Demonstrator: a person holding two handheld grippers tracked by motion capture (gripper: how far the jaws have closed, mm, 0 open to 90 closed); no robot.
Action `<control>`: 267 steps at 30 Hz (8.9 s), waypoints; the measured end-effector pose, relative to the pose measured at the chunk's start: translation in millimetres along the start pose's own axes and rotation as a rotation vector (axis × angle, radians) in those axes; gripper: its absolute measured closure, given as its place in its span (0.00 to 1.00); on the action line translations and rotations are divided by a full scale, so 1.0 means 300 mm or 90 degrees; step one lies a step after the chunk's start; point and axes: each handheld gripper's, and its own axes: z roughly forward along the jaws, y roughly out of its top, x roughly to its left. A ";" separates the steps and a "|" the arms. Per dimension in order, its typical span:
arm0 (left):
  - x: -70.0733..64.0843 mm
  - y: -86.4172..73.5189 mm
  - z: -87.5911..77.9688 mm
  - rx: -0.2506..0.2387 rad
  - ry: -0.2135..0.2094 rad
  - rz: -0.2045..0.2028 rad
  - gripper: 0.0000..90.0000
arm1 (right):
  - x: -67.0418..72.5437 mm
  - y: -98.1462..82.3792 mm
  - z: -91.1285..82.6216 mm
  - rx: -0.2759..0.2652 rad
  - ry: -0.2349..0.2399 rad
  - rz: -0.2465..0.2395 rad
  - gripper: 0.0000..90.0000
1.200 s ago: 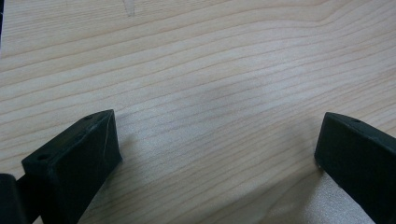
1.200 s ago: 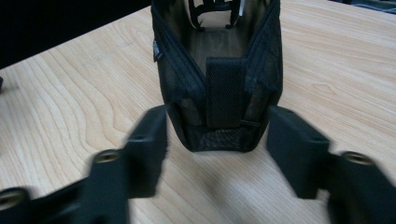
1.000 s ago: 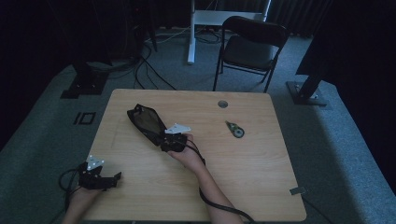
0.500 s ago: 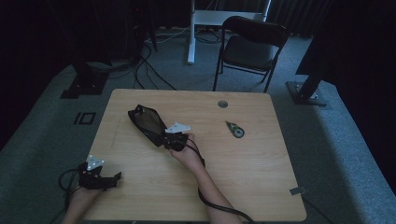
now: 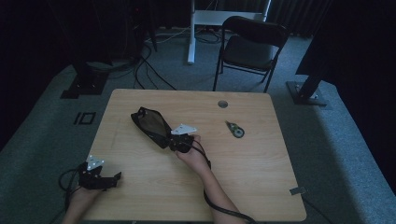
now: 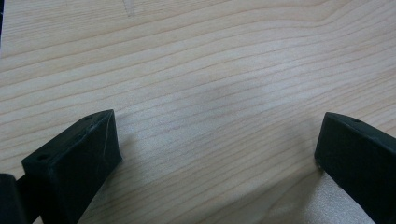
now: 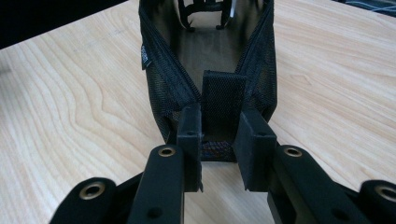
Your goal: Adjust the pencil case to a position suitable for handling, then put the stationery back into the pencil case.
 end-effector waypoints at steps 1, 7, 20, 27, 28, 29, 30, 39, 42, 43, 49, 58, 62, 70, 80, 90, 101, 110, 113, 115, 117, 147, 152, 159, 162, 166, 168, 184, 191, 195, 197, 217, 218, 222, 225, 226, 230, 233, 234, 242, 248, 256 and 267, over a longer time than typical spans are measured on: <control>0.000 0.000 0.000 0.000 0.000 0.000 0.00 | -0.003 -0.002 -0.005 -0.002 -0.004 -0.001 0.81; 0.000 0.000 0.000 0.000 0.000 0.000 0.00 | -0.023 -0.024 -0.041 -0.006 -0.011 0.011 0.81; 0.000 0.000 0.000 -0.001 0.000 0.000 0.00 | -0.073 -0.083 -0.118 -0.012 -0.031 0.034 0.81; 0.000 0.000 0.001 -0.001 0.000 0.000 0.00 | -0.105 -0.112 -0.170 -0.016 -0.045 0.036 0.81; 0.000 0.000 0.000 -0.001 0.000 0.000 0.00 | -0.110 -0.116 -0.179 -0.016 -0.048 0.037 0.81; 0.000 0.000 0.000 -0.001 0.000 0.000 0.00 | -0.114 -0.119 -0.187 -0.016 -0.052 0.037 0.81; 0.000 0.000 0.000 -0.001 0.000 0.000 0.00 | -0.118 -0.124 -0.196 -0.016 -0.055 0.038 0.81; 0.000 0.000 0.000 0.000 0.000 0.001 0.00 | -0.163 -0.175 -0.263 -0.018 -0.072 0.061 0.81; 0.000 0.000 0.000 0.000 0.000 0.001 0.00 | -0.173 -0.189 -0.285 -0.019 -0.082 0.059 0.81; 0.000 0.000 0.000 0.000 0.000 0.001 0.00 | -0.176 -0.194 -0.293 -0.018 -0.084 0.062 0.81; 0.000 0.000 0.000 0.000 0.000 0.001 0.00 | -0.197 -0.221 -0.340 -0.018 -0.101 0.066 0.81; 0.000 0.000 0.000 0.000 0.000 0.001 0.00 | -0.223 -0.269 -0.408 -0.019 -0.122 0.077 0.81; 0.000 0.000 0.000 0.000 0.000 0.001 0.00 | -0.224 -0.287 -0.437 -0.019 -0.131 0.076 0.81; 0.000 0.000 0.000 0.000 0.000 0.001 0.00 | -0.219 -0.325 -0.500 -0.020 -0.134 0.084 0.81; 0.000 0.000 0.000 0.000 0.000 0.001 0.00 | -0.200 -0.381 -0.576 -0.021 -0.137 0.089 0.81; 0.000 0.000 0.000 0.000 0.000 0.001 0.00 | -0.185 -0.417 -0.636 -0.019 -0.146 0.090 0.81; 0.000 0.000 0.000 0.000 0.000 0.001 0.00 | -0.162 -0.458 -0.689 -0.023 -0.151 0.097 0.81; 0.000 0.000 0.000 0.000 0.000 0.001 0.00 | -0.134 -0.483 -0.719 -0.025 -0.155 0.110 0.81; 0.000 0.000 0.000 0.000 0.000 0.001 0.00 | -0.126 -0.485 -0.725 -0.025 -0.155 0.107 0.81; 0.000 0.000 0.000 0.000 0.000 0.001 0.00 | -0.122 -0.486 -0.729 -0.026 -0.157 0.108 0.81; 0.000 0.000 0.000 0.000 0.000 0.001 0.00 | -0.118 -0.486 -0.730 -0.023 -0.154 0.106 0.81; 0.000 0.000 0.000 0.000 0.000 0.001 0.00 | -0.267 -0.407 -0.824 -0.100 -0.169 0.115 0.42; 0.000 0.000 0.000 0.000 0.000 0.001 0.00 | -0.324 -0.404 -0.811 -0.095 -0.177 0.124 0.35; 0.000 0.000 0.000 0.000 0.000 0.001 0.00 | -0.387 -0.401 -0.769 -0.075 -0.184 0.120 0.32; 0.000 0.000 0.000 0.000 0.000 0.001 0.00 | -0.412 -0.399 -0.747 -0.075 -0.182 0.117 0.32; 0.000 0.000 0.000 0.000 0.000 0.000 0.00 | -0.443 -0.396 -0.712 -0.065 -0.187 0.113 0.32; 0.000 0.000 0.001 -0.001 0.000 0.000 0.00 | -0.455 -0.392 -0.693 -0.058 -0.184 0.116 0.31; 0.000 0.000 0.000 0.000 0.000 0.000 0.00 | -0.552 -0.315 -0.563 -0.029 -0.180 0.088 0.25; 0.000 0.000 0.000 0.000 0.000 0.000 0.00 | -0.584 -0.289 -0.509 -0.014 -0.188 0.074 0.26; 0.000 0.000 0.000 0.000 0.000 0.000 0.00 | -0.608 -0.278 -0.482 -0.002 -0.193 0.067 0.27; 0.000 0.000 0.000 0.000 0.000 0.000 0.00 | -0.618 -0.277 -0.470 0.000 -0.190 0.068 0.27; 0.000 0.000 0.000 0.000 0.000 0.000 0.00 | -0.714 -0.257 -0.349 0.054 -0.208 0.069 0.30; 0.000 0.000 0.000 0.000 0.000 0.000 0.00 | -0.716 -0.252 -0.346 0.054 -0.208 0.067 0.30; 0.000 0.000 0.000 0.000 0.000 0.000 0.00 | -0.727 -0.241 -0.329 0.065 -0.205 0.067 0.34; 0.000 0.000 0.000 0.000 0.000 0.000 0.00 | -0.730 -0.240 -0.310 0.071 -0.191 0.074 0.35; 0.000 0.000 0.000 0.000 0.000 0.000 0.00 | -0.729 -0.241 -0.304 0.078 -0.186 0.071 0.36; 0.000 0.000 0.000 0.000 0.000 0.000 0.00 | -0.731 -0.243 -0.279 0.089 -0.182 0.075 0.36; 0.000 0.000 0.000 0.000 0.000 0.000 0.00 | -0.737 -0.241 -0.270 0.088 -0.190 0.083 0.39; 0.000 0.000 0.000 0.000 0.000 0.000 0.00 | -0.738 -0.240 -0.267 0.088 -0.190 0.084 0.40; 0.000 0.000 0.000 0.000 0.000 0.000 0.00 | -0.734 -0.240 -0.255 0.103 -0.185 0.081 0.48; 0.000 0.000 0.000 0.000 0.000 0.000 0.00 | -0.718 -0.241 -0.254 0.101 -0.200 0.068 0.55; 0.000 0.000 0.000 0.000 0.000 0.000 0.00 | -0.708 -0.231 -0.260 0.122 -0.206 0.088 0.56; 0.000 0.000 0.000 0.000 0.000 0.000 0.00 | -0.718 -0.225 -0.294 0.120 -0.206 0.114 0.57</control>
